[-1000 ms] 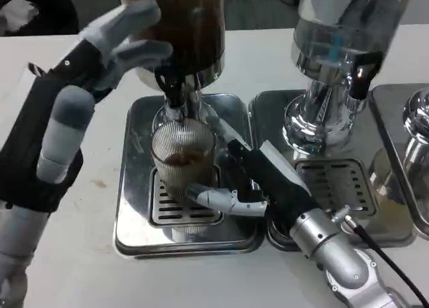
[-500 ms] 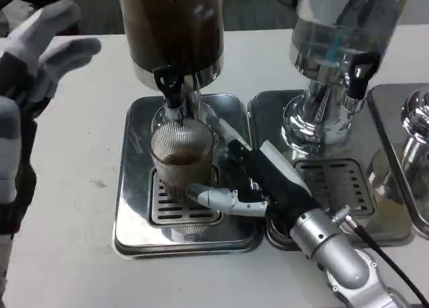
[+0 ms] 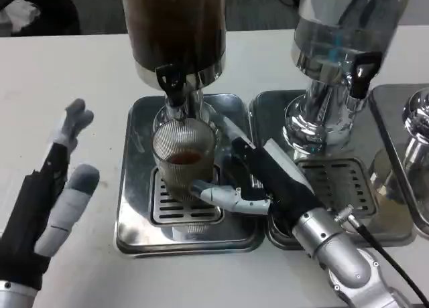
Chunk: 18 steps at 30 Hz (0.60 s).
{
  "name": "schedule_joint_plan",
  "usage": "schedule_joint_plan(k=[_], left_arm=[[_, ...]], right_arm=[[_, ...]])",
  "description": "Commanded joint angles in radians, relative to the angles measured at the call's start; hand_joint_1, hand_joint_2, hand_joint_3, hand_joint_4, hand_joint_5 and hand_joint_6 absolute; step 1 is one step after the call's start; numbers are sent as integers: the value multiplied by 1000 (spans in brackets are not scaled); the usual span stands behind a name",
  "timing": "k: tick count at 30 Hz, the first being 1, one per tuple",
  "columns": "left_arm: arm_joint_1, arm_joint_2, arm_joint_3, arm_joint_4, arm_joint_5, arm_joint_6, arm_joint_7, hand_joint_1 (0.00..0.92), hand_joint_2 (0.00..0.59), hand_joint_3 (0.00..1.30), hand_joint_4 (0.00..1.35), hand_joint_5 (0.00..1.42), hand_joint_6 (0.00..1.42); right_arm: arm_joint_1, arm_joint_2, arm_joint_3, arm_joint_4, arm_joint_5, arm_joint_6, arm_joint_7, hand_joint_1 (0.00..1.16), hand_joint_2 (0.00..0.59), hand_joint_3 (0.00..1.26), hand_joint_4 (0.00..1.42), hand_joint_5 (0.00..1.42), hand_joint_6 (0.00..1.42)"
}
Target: Grasp the cup under the faucet to collect the drink, then remove the cup.
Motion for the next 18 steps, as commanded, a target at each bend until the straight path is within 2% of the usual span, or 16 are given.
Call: schedule_joint_plan(k=[1,9,18], left_arm=[[5,17,-33,41,66,-8,39,0,134,0,0,0,0],[0,43,-77,103,178,-11,112,0,138,0,0,0,0],[22,68,-73,123,224,-41,217,0,144,0,0,0,0]], right_arm=[[-3,6,-4,-8,7,-7,-1,670,208,0,0,0,21],[-10,19,1,0,2,-5,-3,668,208,0,0,0,18],[11,35,18,-33,-25,17,-23,667,208,0,0,0,7]])
